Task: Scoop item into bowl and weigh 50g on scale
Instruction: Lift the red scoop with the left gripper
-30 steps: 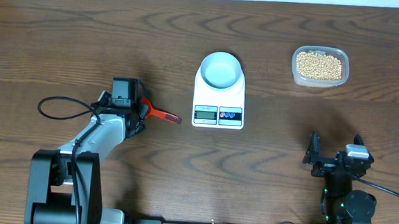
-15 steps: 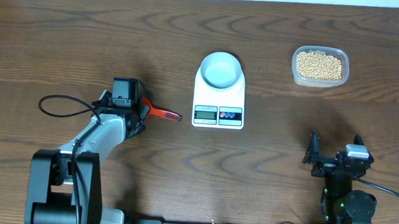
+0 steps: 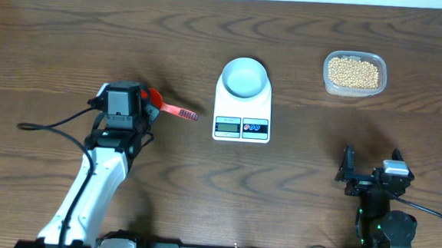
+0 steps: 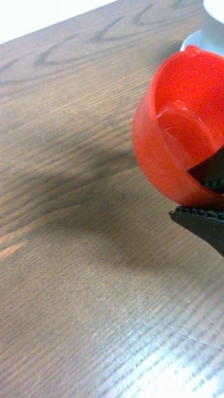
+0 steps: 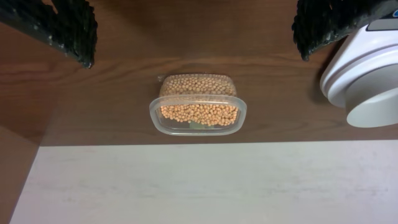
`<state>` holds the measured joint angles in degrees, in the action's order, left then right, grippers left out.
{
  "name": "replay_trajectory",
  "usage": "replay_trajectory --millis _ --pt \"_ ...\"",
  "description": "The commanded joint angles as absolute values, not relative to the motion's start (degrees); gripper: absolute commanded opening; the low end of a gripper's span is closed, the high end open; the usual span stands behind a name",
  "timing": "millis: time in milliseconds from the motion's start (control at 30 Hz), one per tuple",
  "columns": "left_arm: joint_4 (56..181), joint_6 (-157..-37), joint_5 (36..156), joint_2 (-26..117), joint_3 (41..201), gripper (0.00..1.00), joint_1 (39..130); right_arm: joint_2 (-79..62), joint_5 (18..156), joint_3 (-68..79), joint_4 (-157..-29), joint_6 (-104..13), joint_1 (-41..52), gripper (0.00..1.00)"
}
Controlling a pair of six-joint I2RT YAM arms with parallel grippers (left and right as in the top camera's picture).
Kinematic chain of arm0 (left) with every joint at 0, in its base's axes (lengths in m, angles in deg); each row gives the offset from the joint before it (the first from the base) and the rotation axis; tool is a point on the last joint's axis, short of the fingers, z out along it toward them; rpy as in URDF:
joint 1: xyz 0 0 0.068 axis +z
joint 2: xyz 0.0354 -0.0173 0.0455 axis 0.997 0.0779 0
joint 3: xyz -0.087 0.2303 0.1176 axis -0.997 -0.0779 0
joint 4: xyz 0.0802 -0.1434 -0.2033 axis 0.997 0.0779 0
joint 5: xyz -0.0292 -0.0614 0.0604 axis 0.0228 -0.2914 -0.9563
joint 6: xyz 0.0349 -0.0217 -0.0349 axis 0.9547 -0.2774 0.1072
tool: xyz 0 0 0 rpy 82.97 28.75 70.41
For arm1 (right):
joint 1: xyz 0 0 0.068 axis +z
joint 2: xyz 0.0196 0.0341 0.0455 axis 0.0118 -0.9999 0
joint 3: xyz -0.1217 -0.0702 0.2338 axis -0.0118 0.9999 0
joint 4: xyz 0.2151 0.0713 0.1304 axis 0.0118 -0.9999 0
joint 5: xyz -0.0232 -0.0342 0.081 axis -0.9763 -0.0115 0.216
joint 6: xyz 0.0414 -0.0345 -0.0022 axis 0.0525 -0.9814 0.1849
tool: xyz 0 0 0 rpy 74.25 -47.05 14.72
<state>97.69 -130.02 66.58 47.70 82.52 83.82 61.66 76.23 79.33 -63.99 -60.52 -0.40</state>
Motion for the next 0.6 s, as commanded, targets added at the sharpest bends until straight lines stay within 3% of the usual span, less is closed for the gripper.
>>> replay_trajectory --millis 0,567 --pt "99.7 -128.6 66.0 44.8 82.6 0.07 83.8 62.0 75.6 79.4 -64.2 -61.3 0.1 0.99" --pt "97.0 -128.6 66.3 44.0 82.6 0.08 81.6 62.0 75.6 79.4 -64.2 -61.3 0.1 0.99"
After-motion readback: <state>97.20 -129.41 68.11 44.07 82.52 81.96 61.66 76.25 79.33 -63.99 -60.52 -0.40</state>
